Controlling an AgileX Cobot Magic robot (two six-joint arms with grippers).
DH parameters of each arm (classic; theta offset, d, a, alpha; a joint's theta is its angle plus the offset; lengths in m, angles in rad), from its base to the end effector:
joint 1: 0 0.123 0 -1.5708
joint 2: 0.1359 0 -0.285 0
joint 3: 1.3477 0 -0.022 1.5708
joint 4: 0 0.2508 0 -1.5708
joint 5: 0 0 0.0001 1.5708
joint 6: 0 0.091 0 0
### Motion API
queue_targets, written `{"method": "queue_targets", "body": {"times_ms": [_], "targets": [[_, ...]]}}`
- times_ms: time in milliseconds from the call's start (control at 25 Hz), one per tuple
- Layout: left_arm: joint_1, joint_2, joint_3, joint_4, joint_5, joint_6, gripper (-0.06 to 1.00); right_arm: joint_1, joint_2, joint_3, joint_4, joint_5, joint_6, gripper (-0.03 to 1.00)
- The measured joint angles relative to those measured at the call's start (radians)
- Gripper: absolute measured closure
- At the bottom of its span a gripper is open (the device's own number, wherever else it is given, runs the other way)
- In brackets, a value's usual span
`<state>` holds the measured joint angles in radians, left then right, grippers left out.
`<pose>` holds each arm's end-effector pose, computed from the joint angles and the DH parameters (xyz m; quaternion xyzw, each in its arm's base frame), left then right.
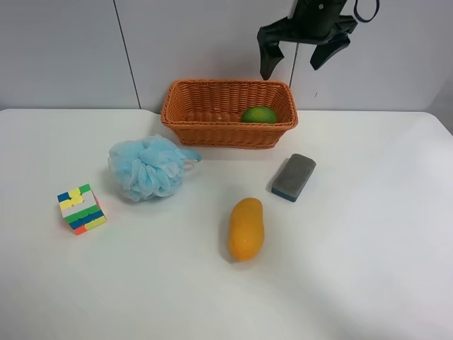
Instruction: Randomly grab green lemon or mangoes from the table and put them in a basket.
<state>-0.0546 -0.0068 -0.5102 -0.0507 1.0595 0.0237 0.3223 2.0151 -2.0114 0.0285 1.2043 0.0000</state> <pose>-0.0073 -0.0036 0.2803 0.0344 0.8475 -0.0335 0.5287 0.4202 0.1429 0.3222 -0.1544 0.9624 0.0497 0.2179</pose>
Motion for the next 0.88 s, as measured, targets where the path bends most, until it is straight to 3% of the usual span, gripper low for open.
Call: {"method": "queue_targets", "body": {"times_ms": [280, 880], "targets": [[0.000, 0.000, 0.000, 0.000, 0.000, 0.000, -0.05, 0.000, -0.176, 0.055, 0.000, 0.011, 0.000, -0.03], [0.000, 0.000, 0.000, 0.000, 0.000, 0.000, -0.05, 0.000, -1.054, 0.891, -0.001, 0.015, 0.000, -0.03]]}}
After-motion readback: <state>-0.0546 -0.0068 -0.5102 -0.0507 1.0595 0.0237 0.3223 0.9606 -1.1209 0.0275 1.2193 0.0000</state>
